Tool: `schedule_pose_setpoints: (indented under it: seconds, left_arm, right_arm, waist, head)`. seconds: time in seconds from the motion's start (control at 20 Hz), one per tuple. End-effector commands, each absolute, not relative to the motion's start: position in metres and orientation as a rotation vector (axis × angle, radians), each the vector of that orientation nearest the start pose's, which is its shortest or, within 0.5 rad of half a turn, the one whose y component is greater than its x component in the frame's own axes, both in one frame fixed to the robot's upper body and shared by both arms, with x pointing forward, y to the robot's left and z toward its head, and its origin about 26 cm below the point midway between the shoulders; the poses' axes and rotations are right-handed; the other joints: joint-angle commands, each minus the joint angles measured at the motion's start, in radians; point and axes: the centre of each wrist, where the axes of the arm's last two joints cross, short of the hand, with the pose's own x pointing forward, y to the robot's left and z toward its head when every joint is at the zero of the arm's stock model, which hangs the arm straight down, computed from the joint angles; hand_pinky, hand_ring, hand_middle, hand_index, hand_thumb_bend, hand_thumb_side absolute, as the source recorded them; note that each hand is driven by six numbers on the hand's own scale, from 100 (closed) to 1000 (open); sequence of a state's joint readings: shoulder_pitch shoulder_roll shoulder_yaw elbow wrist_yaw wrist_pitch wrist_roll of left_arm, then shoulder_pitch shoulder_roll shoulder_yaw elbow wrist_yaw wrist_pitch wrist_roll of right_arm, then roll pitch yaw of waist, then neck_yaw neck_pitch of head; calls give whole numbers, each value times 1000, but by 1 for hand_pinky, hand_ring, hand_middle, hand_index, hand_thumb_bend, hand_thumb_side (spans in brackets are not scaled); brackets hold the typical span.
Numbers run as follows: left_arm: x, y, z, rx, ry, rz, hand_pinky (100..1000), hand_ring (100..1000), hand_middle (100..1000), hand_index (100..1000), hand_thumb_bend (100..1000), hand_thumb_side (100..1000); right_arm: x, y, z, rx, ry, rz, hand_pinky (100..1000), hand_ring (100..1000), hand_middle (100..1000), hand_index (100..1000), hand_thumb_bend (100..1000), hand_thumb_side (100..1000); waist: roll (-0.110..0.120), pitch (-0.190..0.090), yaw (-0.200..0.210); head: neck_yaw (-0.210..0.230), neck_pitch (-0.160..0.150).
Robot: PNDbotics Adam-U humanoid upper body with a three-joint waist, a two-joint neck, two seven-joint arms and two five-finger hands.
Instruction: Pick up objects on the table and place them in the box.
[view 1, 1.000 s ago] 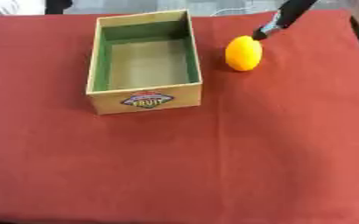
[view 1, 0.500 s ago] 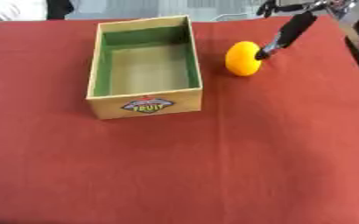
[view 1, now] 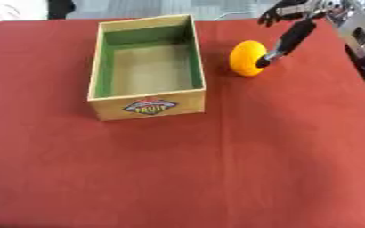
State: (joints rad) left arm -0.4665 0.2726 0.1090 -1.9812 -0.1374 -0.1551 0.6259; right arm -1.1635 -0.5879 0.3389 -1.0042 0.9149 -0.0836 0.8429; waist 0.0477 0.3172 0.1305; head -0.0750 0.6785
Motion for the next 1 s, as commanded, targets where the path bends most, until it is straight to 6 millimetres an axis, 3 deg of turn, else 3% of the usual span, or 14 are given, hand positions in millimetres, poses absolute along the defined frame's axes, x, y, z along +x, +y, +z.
schedule_pose_setpoints:
  seconds: [0.05, 0.65, 1.0]
  left_arm:
    - [310, 264, 257, -693, 3396, -593, 545, 571, 623, 739, 111, 870]
    - [310, 263, 258, -680, 3396, -603, 544, 571, 624, 736, 109, 870]
    - [310, 262, 259, -675, 3396, -605, 543, 570, 624, 735, 108, 870]
  right_arm:
    - [475, -256, 323, -979, -992, 1762, 890, 954, 883, 1000, 656, 607]
    - [489, -254, 304, -972, -961, 1738, 884, 950, 876, 1000, 642, 605]
    - [495, -253, 294, -990, -950, 1724, 868, 936, 841, 1000, 551, 609]
  waist:
    - [2, -15, 3]
    - [7, 0, 15]
    - [8, 5, 20]
  head:
    - [-4, -4]
    - [-11, -6]
    - [-13, -8]
